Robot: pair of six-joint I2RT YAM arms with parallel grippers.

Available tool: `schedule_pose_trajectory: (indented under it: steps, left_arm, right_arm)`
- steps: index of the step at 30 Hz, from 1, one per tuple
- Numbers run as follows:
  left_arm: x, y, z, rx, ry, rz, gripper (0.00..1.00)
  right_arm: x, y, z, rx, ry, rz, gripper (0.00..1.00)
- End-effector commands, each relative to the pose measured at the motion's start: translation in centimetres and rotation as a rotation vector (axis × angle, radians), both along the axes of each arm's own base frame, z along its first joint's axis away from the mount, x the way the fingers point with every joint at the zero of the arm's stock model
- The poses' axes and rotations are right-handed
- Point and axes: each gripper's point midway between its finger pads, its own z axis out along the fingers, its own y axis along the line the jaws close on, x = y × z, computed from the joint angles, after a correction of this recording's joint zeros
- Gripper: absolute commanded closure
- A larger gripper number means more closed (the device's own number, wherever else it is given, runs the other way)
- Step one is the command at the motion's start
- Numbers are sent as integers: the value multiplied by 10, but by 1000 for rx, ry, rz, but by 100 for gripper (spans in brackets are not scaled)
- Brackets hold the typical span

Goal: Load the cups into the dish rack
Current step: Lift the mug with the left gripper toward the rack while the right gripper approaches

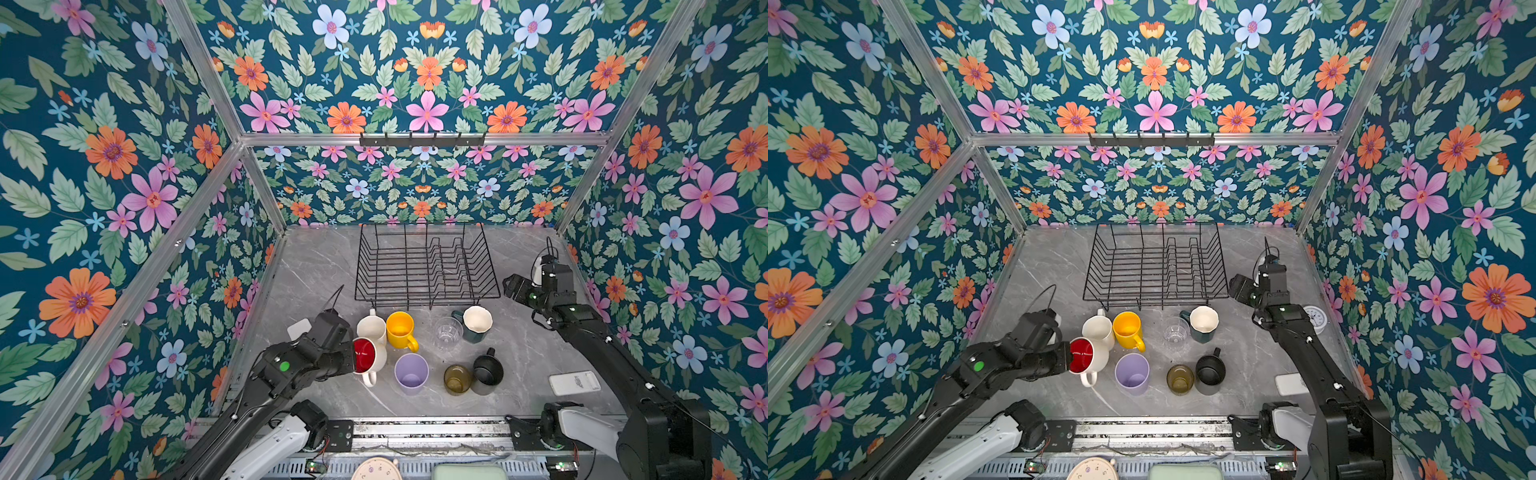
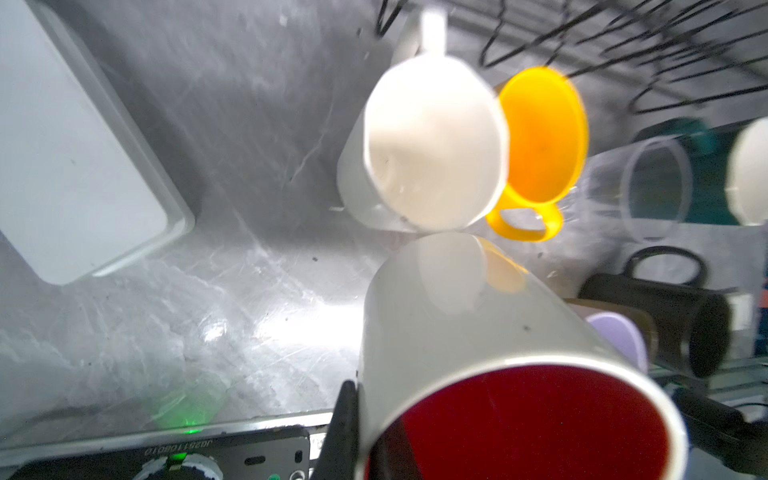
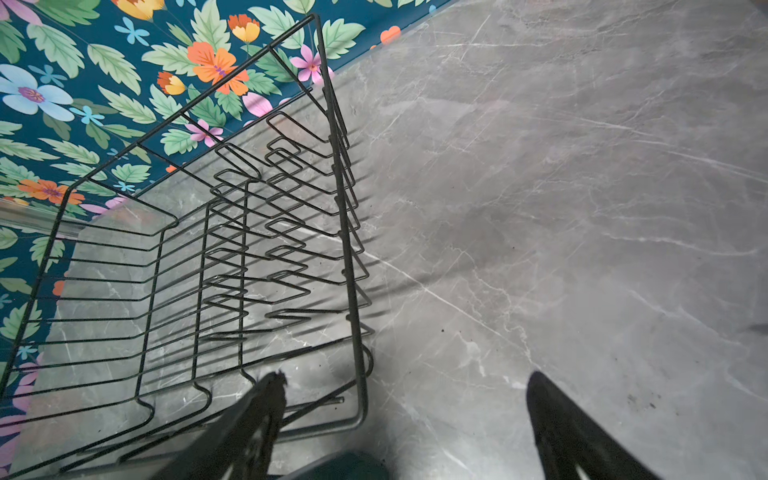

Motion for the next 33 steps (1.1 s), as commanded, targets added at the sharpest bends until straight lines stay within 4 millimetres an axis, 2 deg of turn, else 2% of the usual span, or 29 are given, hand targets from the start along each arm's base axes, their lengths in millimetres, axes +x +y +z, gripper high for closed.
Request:
schedule_pose_trajectory:
  steps: [1,3,6,9,13,16,20,23,28,33]
  left_arm:
    - [9,-2,37,-47,-125,-18,100]
    - [11,-5,52,-66,-163,-39,100]
    - [15,-11,66,-89,-198,-61,100]
    - [28,-23,84,-138,-296,-97,100]
    - [53,-52,113,-229,-455,-158,100]
    - [72,-78,126,-297,-561,-217,100]
    - [98,-115,138,-377,-641,-309,100]
    - [113,-137,150,-460,-681,-384,100]
    - [133,-151,162,-774,-665,-487,100]
    - [134,-162,160,-888,-638,-553,100]
  right_arm:
    - [1,4,11,10,-33,21,10]
    - [1,4,15,16,-46,20,10]
    - [0,7,21,20,-52,37,10]
    - [-2,10,27,38,-72,51,10]
    - [-2,32,45,122,-118,152,10]
    - [-7,59,62,223,-169,292,10]
    - [-21,92,95,382,-250,484,10]
    - [-34,107,117,455,-325,597,10]
    - [-53,125,142,511,-415,757,9]
    - [-70,142,157,518,-465,872,8]
